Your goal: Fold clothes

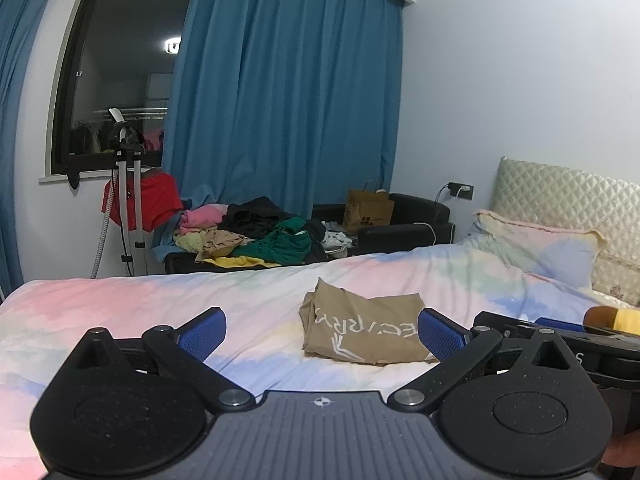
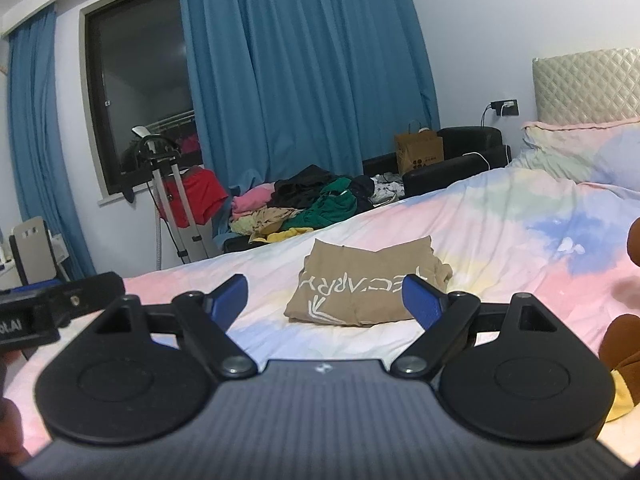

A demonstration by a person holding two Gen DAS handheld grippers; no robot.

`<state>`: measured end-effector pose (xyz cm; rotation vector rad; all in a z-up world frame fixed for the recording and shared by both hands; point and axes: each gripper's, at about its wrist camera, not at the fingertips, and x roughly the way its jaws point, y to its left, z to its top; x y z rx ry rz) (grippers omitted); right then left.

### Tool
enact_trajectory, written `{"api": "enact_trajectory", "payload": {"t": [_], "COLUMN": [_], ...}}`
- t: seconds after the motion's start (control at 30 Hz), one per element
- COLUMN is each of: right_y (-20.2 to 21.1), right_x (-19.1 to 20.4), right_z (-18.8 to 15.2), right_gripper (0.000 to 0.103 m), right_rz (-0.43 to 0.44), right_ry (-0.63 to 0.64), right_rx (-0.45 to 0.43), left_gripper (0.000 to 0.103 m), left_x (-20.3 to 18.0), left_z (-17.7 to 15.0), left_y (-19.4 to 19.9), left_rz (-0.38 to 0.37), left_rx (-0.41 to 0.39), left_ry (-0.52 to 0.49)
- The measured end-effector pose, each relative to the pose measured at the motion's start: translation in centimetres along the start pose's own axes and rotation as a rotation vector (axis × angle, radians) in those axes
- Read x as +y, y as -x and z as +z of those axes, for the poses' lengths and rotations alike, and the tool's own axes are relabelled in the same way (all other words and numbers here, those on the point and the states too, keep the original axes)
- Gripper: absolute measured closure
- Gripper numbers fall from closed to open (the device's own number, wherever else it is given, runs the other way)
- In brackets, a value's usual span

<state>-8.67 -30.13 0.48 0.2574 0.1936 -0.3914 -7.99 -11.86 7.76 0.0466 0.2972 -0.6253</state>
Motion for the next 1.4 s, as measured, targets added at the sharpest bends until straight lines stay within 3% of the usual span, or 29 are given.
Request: {"api": "enact_trajectory", "payload": {"t": [0.3,1.4], "right_y": [-0.9,-1.0], "right_x": [1.5,1.9], "right_z": [-2.1,-2.7], "right_gripper": [0.017,0.017], "right_rz": [-0.024,-0.057], "right_ry": [0.068,0.075], "right_rx": [-0.014,0.016], "left_gripper": [0.0,0.0], "left_x": [1.4,2.3], "left_z": [-1.6,-2.5], "left_y": [-0.4,-0.2], "left_rz": [0.005,0.053], "left_rx": [0.012,0.015], "left_ry": [0.006,0.012]}}
